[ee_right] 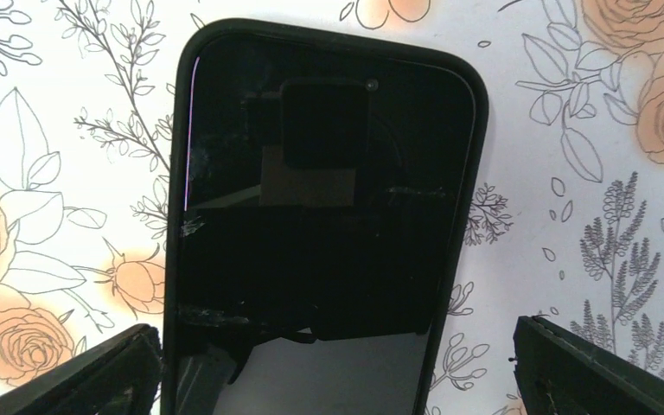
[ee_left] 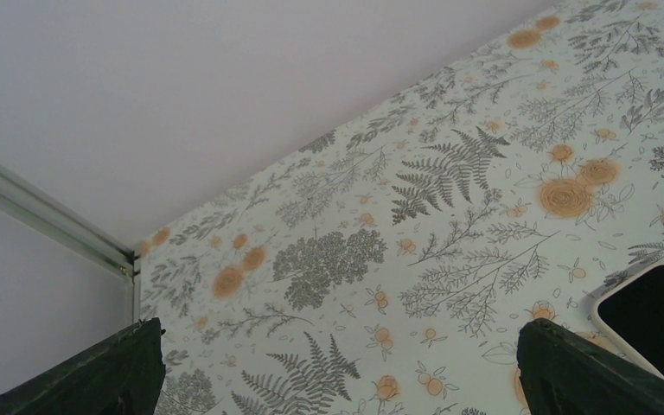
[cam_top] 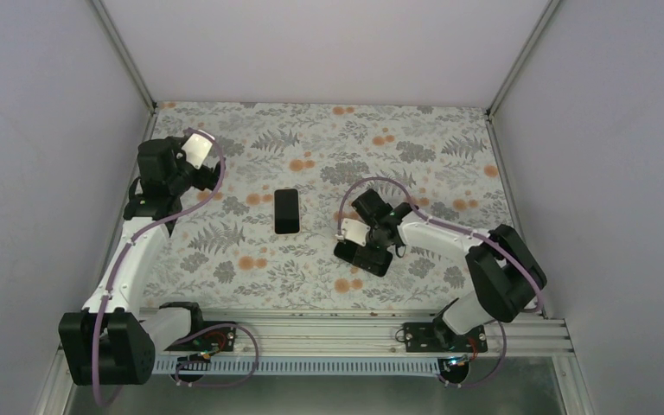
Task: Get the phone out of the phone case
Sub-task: Pick up the phone at the center of the board.
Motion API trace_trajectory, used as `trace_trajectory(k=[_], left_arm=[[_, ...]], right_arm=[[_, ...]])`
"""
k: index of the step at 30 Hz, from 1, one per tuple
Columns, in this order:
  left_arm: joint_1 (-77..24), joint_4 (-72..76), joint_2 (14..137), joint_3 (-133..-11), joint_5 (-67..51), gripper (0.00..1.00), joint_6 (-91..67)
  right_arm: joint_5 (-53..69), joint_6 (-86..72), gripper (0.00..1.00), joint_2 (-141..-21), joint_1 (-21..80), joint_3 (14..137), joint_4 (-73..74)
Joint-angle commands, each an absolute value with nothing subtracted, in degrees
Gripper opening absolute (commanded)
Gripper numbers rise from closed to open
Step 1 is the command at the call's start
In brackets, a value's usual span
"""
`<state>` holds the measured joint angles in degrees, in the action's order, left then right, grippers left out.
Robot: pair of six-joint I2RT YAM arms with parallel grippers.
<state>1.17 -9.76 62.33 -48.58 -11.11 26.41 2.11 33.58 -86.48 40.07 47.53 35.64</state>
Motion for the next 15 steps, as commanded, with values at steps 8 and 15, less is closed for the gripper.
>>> trace_trajectory(k=[8, 15], left_arm=[[1.5, -10.3, 62.4, -48.2, -12.5, 1.0, 27.6], [1.5, -10.4, 63.3, -48.7, -12.8, 1.0, 27.8]], right_arm=[[1.9, 31.7, 1.0, -89.3, 40.3, 47.6, 35.4], [2.9, 31.2, 1.0, -92.1, 40.3, 45.8, 36.6]])
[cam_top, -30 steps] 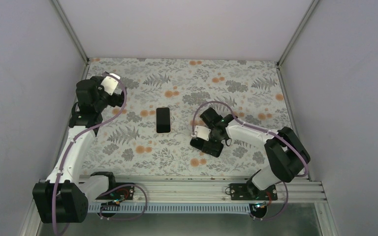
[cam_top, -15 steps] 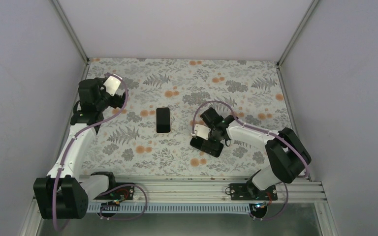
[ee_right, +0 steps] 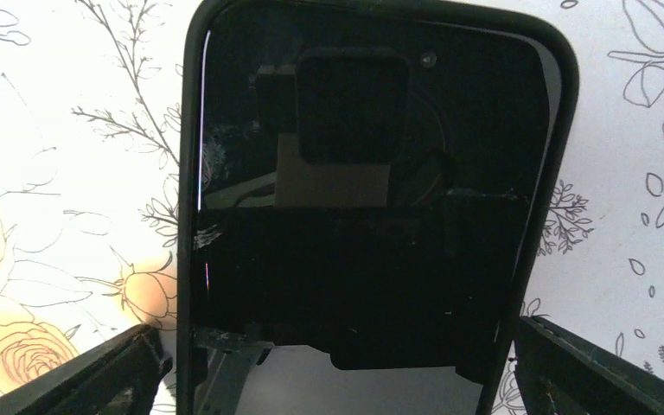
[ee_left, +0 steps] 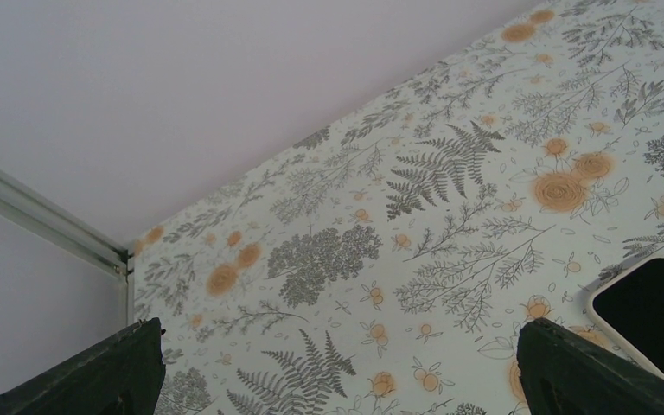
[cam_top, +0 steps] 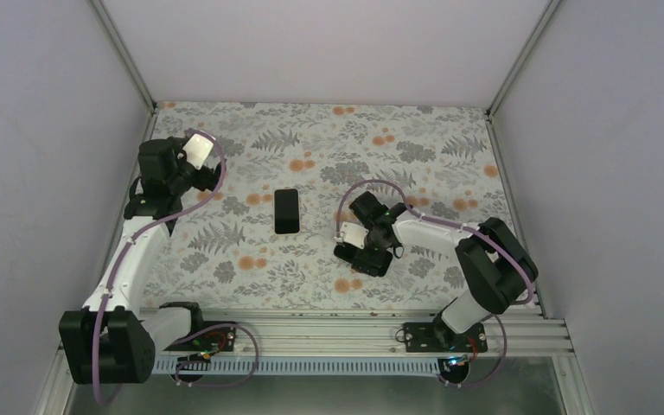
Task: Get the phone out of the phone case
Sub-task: Pick up the phone at the center of the board.
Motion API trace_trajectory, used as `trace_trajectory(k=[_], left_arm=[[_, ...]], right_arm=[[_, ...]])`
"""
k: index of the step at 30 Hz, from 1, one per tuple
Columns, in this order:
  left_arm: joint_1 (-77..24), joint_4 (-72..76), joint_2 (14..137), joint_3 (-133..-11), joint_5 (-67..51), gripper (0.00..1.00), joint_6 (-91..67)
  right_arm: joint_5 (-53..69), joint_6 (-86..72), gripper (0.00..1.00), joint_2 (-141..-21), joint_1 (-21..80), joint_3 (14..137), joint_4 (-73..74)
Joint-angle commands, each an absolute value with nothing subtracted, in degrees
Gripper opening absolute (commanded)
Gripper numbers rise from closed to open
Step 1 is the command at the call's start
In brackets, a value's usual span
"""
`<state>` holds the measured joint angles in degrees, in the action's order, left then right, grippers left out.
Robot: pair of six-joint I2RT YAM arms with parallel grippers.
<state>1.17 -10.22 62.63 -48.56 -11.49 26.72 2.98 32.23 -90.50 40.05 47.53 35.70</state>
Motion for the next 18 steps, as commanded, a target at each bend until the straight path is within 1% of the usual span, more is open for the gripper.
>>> trace_trajectory(k=[1, 6, 9, 10, 12, 13, 15, 18], left_arm=[[1.5, -10.4, 63.4, -48.7, -12.9, 1.0, 28.0], [1.4, -11.9, 64.5, -49.4, -14.7, 1.0, 29.4], [1.3, -15.6, 66.3, -51.6, -16.4, 1.0, 31.5], [1.3, -17.1, 66.8, -52.4, -17.0, 1.0, 32.2], [1.2, -20.5, 67.6, -54.0, -18.2, 1.0, 33.6], [1.1, -22.0, 67.9, -54.8, -19.0, 1.0, 34.4], [0.9, -24.5, 68.3, -56.1, -20.2, 1.0, 35.5], [0.2, -27.7, 68.8, -57.6, -22.5, 1.0, 36.8]], right_arm=[[2.6, 31.2, 1.0, -92.1, 40.2, 45.4, 36.6], [-1.4, 31.1, 1.0, -92.1, 38.9, 42.0, 36.6], [-2.9, 31.2, 1.0, -92.4, 37.1, 39.8, 36.4], [-3.5, 31.2, 0.98, -92.6, 36.6, 39.1, 36.2], [-4.7, 31.2, 0.92, -93.1, 35.7, 38.1, 35.8], [-5.0, 31.1, 0.87, -93.5, 35.5, 37.9, 35.7], [-5.0, 30.8, 0.8, -94.1, 35.3, 38.0, 35.6], [-5.0, 30.5, 0.71, -94.8, 35.3, 39.1, 35.3]])
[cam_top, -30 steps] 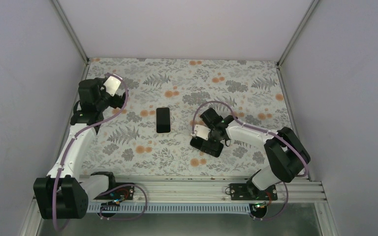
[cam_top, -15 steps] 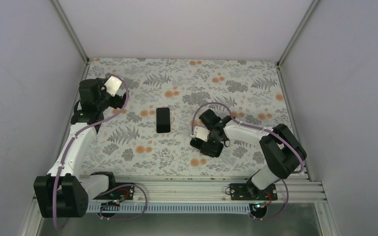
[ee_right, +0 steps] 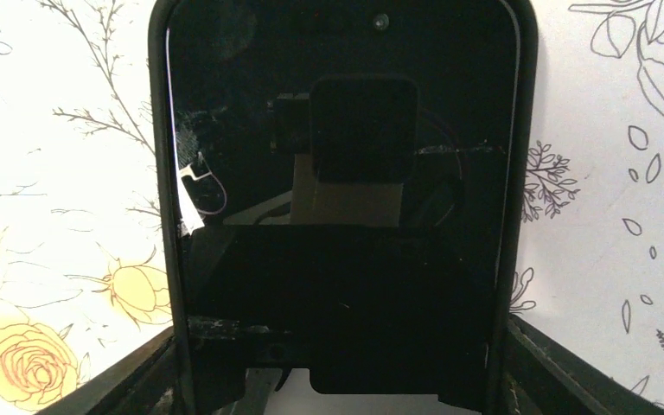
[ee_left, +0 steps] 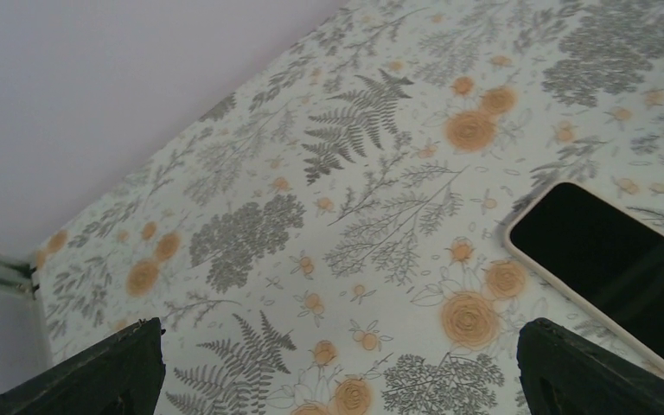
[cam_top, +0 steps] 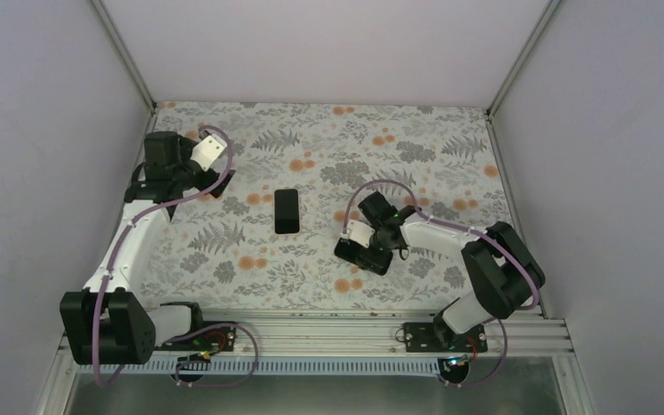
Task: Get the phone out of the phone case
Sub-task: Pick up the phone at the center of the board.
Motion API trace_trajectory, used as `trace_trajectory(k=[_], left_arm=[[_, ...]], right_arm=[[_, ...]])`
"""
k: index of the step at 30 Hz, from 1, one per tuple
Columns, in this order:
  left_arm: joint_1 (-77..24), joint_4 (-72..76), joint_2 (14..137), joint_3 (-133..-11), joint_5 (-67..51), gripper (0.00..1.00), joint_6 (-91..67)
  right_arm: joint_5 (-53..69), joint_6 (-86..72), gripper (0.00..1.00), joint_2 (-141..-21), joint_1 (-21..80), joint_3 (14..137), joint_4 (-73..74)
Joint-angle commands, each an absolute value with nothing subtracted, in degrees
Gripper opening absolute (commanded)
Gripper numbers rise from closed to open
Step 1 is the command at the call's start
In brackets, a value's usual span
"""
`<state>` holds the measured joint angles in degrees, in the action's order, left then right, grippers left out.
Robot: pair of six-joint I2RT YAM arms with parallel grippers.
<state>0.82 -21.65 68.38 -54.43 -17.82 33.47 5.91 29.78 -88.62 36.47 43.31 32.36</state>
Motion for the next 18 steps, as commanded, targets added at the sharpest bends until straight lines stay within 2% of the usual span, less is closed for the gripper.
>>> trace_trajectory(k=[1, 4, 11, 18], left_arm=[[-0.1, -28.7, 69.0, -57.9, -23.5, 1.0, 37.2], [-2.3, -33.3, 70.7, -59.7, -27.2, 0.99, 38.6], [-11.1, -50.6, 83.4, -71.4, -43.1, 0.96, 43.1], [-16.5, -60.8, 98.1, -83.9, -51.9, 0.94, 43.5]], right_arm=[[-5.0, 30.6, 0.69, -94.9, 35.4, 39.6, 35.2], [-4.9, 30.9, 0.59, -94.3, 35.4, 41.5, 34.6], [-3.9, 35.3, 0.49, -85.6, 36.2, 47.8, 32.6], [-4.3, 37.9, 0.51, -80.8, 38.3, 54.8, 29.9]])
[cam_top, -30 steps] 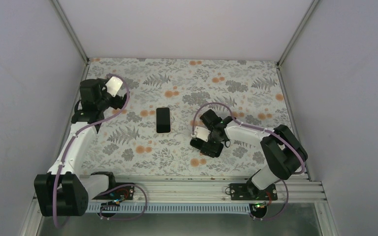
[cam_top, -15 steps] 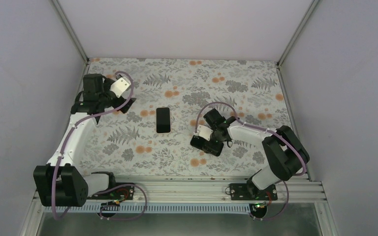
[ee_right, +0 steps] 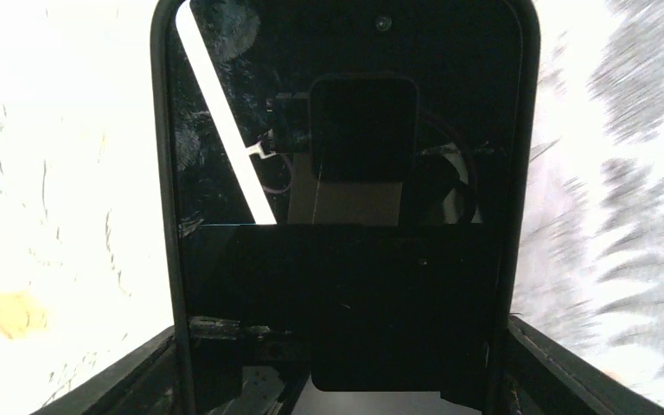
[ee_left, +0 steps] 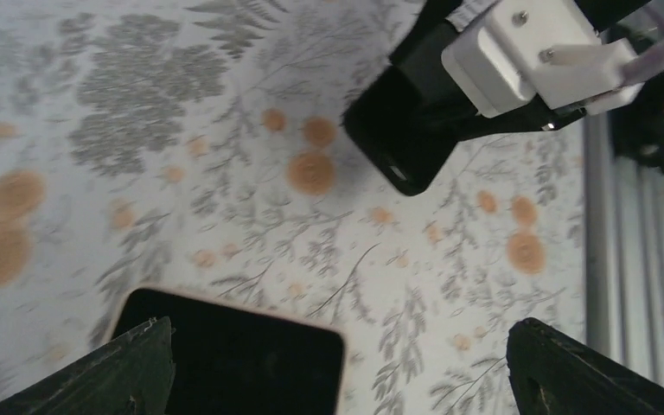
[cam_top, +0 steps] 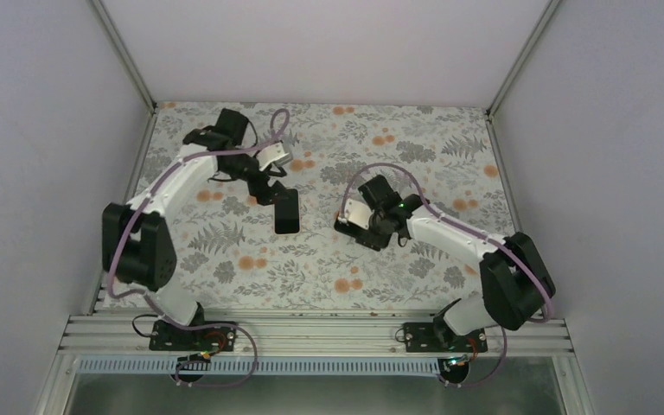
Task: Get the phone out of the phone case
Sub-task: Pick up the phone at the center of the board.
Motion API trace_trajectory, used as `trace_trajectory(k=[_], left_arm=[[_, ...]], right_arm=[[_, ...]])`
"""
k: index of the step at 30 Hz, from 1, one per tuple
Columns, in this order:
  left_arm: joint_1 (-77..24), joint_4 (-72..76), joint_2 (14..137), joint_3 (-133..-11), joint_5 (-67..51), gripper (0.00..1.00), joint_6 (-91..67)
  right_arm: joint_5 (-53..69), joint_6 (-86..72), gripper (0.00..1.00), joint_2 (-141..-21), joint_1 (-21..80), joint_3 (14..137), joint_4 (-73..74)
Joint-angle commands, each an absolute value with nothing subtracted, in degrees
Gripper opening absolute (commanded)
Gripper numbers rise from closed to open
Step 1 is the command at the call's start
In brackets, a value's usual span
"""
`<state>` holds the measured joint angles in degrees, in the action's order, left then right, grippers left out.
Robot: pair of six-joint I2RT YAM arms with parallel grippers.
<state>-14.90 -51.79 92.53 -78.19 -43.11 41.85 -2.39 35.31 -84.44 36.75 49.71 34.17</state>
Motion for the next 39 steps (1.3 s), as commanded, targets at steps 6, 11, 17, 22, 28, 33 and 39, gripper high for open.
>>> trace_trajectory(k=[6, 11, 17, 22, 28, 33, 39], left_arm=[[-18.1, -66.9, 108.8, -92.8, -58.8, 0.94, 42.2], [-18.8, -70.2, 114.3, -98.7, -61.5, 0.94, 40.2], [-19.5, -71.3, 116.8, -100.6, -61.9, 0.93, 38.5], [-20.1, -70.8, 117.4, -101.2, -61.5, 0.78, 37.6], [-20.1, -70.4, 117.1, -102.8, -62.9, 0.54, 36.9], [-20.1, -75.1, 118.8, -105.4, -65.3, 0.16, 40.2], [-20.0, -77.8, 115.3, -103.8, -64.5, 0.02, 45.9]], right_arm=[[-5.4, 39.2, 0.52, -81.7, 40.6, 59.0, 26.0], [-6.7, 40.2, 0.53, -84.0, 42.4, 63.3, 22.5], [-7.0, 41.2, 0.53, -86.9, 43.8, 67.9, 20.2], [-6.6, 41.8, 0.53, -87.9, 45.3, 69.5, 18.9], [-6.8, 42.1, 0.54, -87.5, 45.9, 68.9, 18.4], [-7.1, 42.1, 0.79, -86.0, 45.8, 67.7, 18.8], [3.9, 40.6, 1.0, -81.4, 39.6, 68.4, 27.3]])
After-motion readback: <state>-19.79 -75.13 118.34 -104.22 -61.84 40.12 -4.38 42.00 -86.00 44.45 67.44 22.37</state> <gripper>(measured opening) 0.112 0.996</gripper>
